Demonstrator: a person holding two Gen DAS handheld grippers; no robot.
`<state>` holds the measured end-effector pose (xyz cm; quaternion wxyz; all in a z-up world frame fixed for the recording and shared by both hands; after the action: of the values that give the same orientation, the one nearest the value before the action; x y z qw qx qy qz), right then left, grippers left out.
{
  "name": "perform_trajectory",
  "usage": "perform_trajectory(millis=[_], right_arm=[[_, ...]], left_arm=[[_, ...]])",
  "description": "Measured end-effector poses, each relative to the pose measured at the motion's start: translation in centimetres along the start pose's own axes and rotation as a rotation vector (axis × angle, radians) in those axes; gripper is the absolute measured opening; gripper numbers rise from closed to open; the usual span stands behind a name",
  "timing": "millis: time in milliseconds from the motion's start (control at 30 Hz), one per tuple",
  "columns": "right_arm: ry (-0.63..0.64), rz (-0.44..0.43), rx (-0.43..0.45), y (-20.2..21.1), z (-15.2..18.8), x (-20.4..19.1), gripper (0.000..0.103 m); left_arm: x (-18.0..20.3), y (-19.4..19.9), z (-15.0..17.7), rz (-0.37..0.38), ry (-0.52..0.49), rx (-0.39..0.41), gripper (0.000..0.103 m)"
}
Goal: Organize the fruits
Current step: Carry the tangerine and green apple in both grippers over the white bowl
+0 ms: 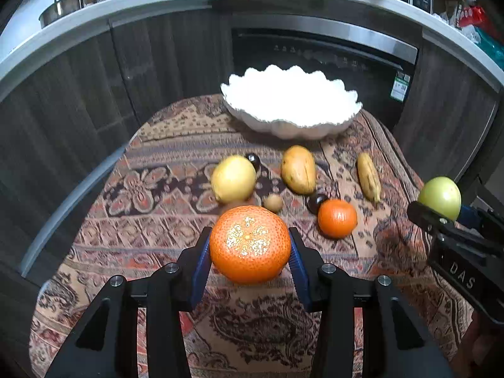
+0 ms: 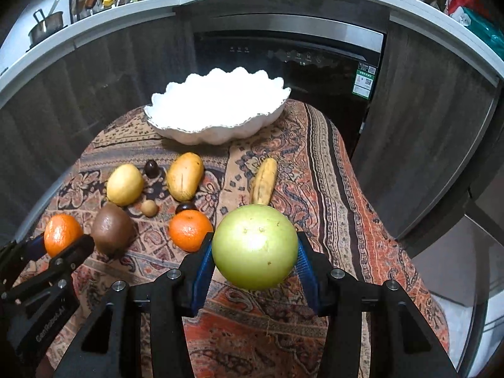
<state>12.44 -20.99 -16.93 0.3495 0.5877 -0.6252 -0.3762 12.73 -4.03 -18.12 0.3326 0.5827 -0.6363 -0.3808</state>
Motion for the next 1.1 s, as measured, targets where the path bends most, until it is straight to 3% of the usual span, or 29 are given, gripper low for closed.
perform_trajectory(millis=[1100], right_arm=[[0.008,-0.009,0.075,2.5,-12.1,-0.1,0.05]], left_arm=[[0.7,1.3,-14.0,0.035,-0.035,0.072,0.045]])
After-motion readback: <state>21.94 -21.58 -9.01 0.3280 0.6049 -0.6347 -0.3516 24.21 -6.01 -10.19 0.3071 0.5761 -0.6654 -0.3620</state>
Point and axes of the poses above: each gripper's, at about its wrist camera, not at the fingertips, and y roughly against the way its jaws point, x to its right, z to its underside, the point moved 6 cm from there along -y, roughly the way its jaws point, and after that the axes turned 12 degrees about -x, right-handed, at the moved point
